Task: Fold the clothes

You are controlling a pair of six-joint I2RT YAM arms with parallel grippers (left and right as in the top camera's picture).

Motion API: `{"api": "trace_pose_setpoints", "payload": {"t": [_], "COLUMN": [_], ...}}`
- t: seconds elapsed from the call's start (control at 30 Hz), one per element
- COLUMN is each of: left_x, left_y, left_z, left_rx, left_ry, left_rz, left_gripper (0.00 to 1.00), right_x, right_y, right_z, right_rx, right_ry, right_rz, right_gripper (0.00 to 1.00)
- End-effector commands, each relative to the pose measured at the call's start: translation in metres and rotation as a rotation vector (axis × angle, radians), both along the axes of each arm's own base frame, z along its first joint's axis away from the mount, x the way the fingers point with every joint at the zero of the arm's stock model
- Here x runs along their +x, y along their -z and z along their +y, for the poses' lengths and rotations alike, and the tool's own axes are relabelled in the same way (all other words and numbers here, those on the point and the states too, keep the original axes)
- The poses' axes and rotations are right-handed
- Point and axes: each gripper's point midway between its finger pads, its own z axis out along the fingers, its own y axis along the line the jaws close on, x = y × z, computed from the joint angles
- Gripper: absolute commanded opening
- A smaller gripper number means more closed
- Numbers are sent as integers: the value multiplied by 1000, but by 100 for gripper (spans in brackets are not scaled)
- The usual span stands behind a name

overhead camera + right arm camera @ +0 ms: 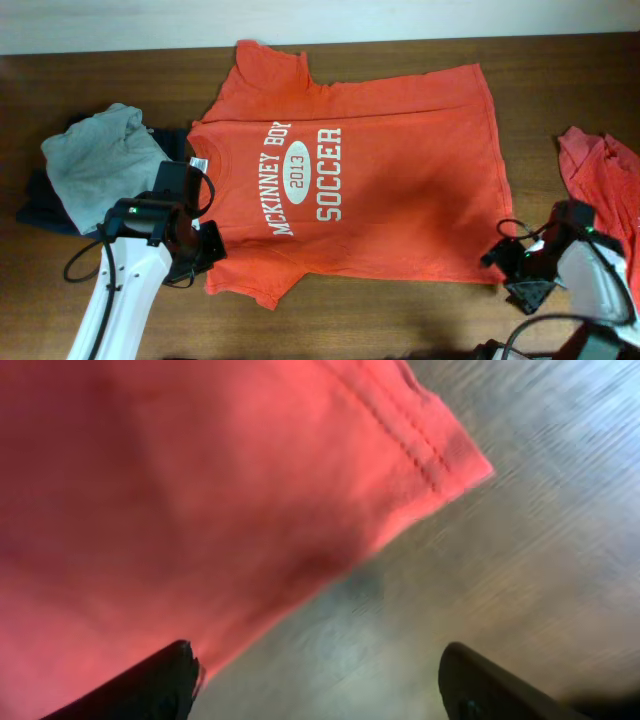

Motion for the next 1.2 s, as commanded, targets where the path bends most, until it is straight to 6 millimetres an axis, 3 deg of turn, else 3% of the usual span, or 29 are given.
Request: {"api": "trace_pose_setpoints", "payload": {"t": [0.0, 0.23, 0.37, 0.43, 0.53, 0.6, 0.7, 0.97, 1.17], "left_x": [6, 6, 6, 5, 5, 5, 5, 2, 6], "left_y": [-7, -7, -7, -7, -7, -7, -7, -7, -15], "left_z": [2, 2, 2, 2, 2, 2, 2, 2, 2], "left_rx": [12, 11, 12, 12, 12, 12, 12, 13, 12], "left_ry": [10, 10, 10, 10, 10, 10, 10, 10, 11], "left_rz": [-33, -33, -31, -28, -29, -28, -28, -14, -34], "left_gripper": [1, 1, 1, 1, 1, 1, 1, 1, 1], "right_x": [-9, 5, 19, 19, 17, 11, 6, 9, 25], "right_y": [19, 40, 41, 41, 41, 41, 35, -9, -45], "right_z": [-3, -16, -26, -26, -25, -19, -14, -15, -11], "right_rx": [-23, -75, -110, -111, -107, -84, -60, -63, -45], "right_ry": [75, 113, 115, 114, 100, 95, 66, 4, -76], "right_rz": [50, 7, -51, -51, -44, -21, 6, -20, -122], "right_gripper": [83, 82, 73, 63, 25, 6, 4, 4, 4]}}
